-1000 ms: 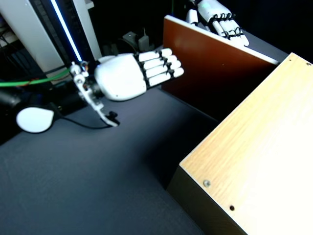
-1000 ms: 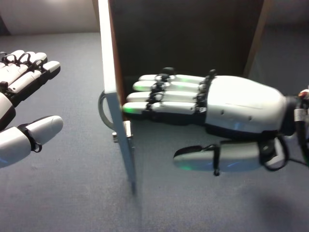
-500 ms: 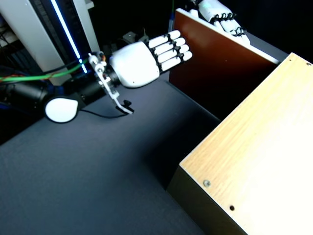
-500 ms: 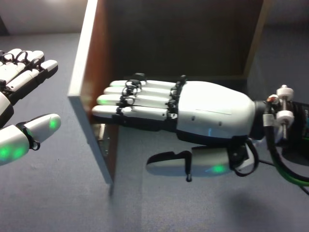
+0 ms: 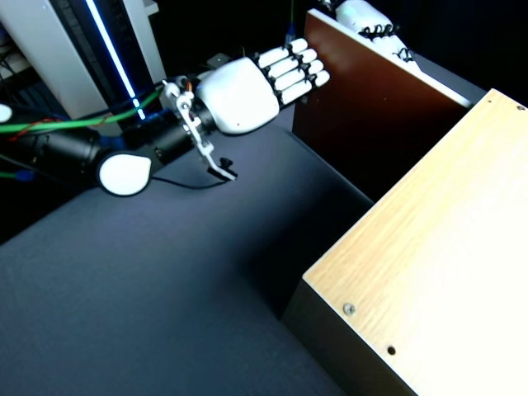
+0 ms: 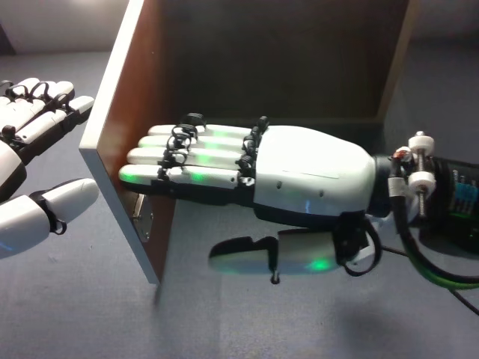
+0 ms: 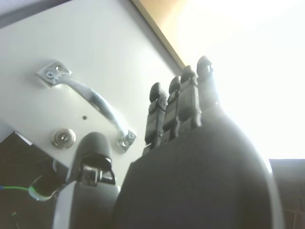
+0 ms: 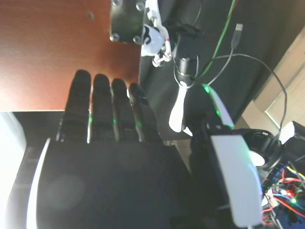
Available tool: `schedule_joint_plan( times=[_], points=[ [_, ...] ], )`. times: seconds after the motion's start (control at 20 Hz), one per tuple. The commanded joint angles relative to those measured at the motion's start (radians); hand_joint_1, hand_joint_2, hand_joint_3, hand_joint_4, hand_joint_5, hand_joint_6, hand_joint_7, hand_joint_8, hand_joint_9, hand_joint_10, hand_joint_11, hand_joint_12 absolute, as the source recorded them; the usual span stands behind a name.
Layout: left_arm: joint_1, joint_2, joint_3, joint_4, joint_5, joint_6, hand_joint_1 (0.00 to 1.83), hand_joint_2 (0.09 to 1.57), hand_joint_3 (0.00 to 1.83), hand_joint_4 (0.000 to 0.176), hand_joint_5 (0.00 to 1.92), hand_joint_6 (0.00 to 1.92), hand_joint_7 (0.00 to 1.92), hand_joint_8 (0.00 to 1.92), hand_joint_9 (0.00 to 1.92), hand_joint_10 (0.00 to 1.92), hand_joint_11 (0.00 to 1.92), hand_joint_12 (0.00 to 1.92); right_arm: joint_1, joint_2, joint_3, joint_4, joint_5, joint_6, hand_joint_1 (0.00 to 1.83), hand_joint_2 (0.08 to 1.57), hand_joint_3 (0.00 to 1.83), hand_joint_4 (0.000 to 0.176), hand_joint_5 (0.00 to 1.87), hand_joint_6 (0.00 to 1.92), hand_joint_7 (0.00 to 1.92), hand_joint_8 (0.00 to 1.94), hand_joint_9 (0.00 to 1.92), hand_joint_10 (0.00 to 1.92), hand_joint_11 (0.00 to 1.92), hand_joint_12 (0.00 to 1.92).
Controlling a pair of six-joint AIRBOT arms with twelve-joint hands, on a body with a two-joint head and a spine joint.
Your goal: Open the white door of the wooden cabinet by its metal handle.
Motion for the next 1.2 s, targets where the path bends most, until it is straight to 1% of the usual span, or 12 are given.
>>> schedule_joint_plan(
  times=[0.0,0.05,0.1,0.2,0.3,0.35,0.4,0.45,0.5,0.75,1.0,1.15],
  points=[
    [-0.005,0.0,0.0,-0.007,-0.135,0.001,0.0,1.39,0.02,0.0,0.11,0.02,0.0,0.0,0.0,0.0,0.0,0.0,0.013,0.016,-0.003,0.061,0.107,0.006,0.58,1.38,0.0,0.0,0.08,0.02,0.06,0.02,0.03,0.01,0.03,0.01],
    [-0.003,0.001,-0.002,-0.009,-0.139,0.001,0.0,1.39,0.02,0.0,0.11,0.02,0.0,0.0,0.0,0.0,0.0,0.0,0.012,0.035,-0.006,0.078,0.107,0.006,0.41,1.43,0.01,0.0,0.03,0.02,0.02,0.01,0.0,0.0,0.0,0.0],
    [-0.002,0.001,-0.003,-0.01,-0.141,0.001,0.0,1.39,0.02,0.0,0.11,0.02,0.0,0.0,0.0,0.0,0.0,0.0,0.012,0.044,-0.007,0.087,0.107,0.006,0.41,1.43,0.01,0.0,0.03,0.02,0.02,0.01,0.0,0.0,0.0,0.0],
    [0.003,0.002,-0.006,-0.014,-0.147,0.001,0.0,1.39,0.02,0.0,0.11,0.02,0.0,0.0,0.0,0.0,0.0,0.0,0.008,0.088,-0.008,0.1,0.101,0.001,0.21,1.48,0.02,0.0,0.07,0.01,0.04,0.01,0.0,0.0,0.0,0.0],
    [0.004,0.001,-0.007,-0.017,-0.149,0.0,0.0,1.47,0.05,0.0,0.01,0.0,0.0,0.0,0.0,0.0,0.03,0.01,-0.016,0.124,-0.012,0.154,0.1,-0.034,0.07,1.5,0.01,0.0,0.04,0.0,0.02,0.01,0.0,0.0,0.0,0.0],
    [0.005,0.002,-0.008,-0.017,-0.154,0.0,0.0,1.51,0.03,0.0,0.17,0.02,0.07,0.0,0.01,0.0,0.03,0.02,-0.026,0.144,-0.018,0.196,0.102,-0.063,0.01,1.49,0.01,0.0,0.02,0.0,0.0,0.0,0.0,0.0,0.0,0.0],
    [0.008,0.005,-0.011,-0.018,-0.163,0.0,0.0,1.42,0.0,0.0,0.21,0.0,0.14,0.0,0.12,0.01,0.13,0.08,-0.042,0.166,-0.022,0.237,0.114,-0.084,0.0,1.5,0.01,0.0,0.02,0.0,0.0,0.0,0.0,0.0,0.0,0.0],
    [0.011,0.008,-0.013,-0.018,-0.17,0.0,0.0,1.52,0.01,0.0,0.25,0.0,0.2,0.0,0.21,0.01,0.2,0.15,-0.056,0.181,-0.024,0.27,0.129,-0.094,0.09,1.49,0.0,0.0,0.05,0.01,0.02,0.0,0.0,0.0,0.0,0.0],
    [0.014,0.012,-0.016,-0.018,-0.176,0.0,0.0,1.54,0.01,0.0,0.24,0.0,0.19,0.0,0.17,0.0,0.16,0.14,-0.074,0.197,-0.027,0.306,0.149,-0.105,0.18,1.48,0.0,0.0,0.07,0.01,0.02,0.0,0.0,0.0,0.0,0.0],
    [0.028,0.02,-0.026,-0.021,-0.221,-0.002,0.0,1.55,0.01,0.0,0.17,0.0,0.1,0.0,0.09,0.0,0.08,0.12,-0.225,0.313,-0.061,0.526,0.308,-0.14,0.11,1.47,0.0,0.0,0.1,0.0,0.02,0.0,0.0,0.0,0.0,0.0],
    [0.042,0.029,-0.037,-0.022,-0.26,-0.002,0.0,1.55,0.0,0.0,0.16,0.0,0.1,0.0,0.09,0.0,0.06,0.12,-0.36,0.379,-0.108,0.669,0.454,-0.146,0.0,1.44,0.0,0.0,0.09,0.0,0.03,0.0,0.0,0.0,0.0,0.0],
    [0.043,0.03,-0.037,-0.021,-0.264,-0.009,0.0,1.56,0.01,0.0,0.16,0.0,0.1,0.0,0.09,0.0,0.07,0.13,-0.428,0.398,-0.137,0.718,0.499,-0.152,0.07,1.43,0.0,0.0,0.1,0.0,0.04,0.0,0.03,0.01,0.06,0.03]
  ],
)
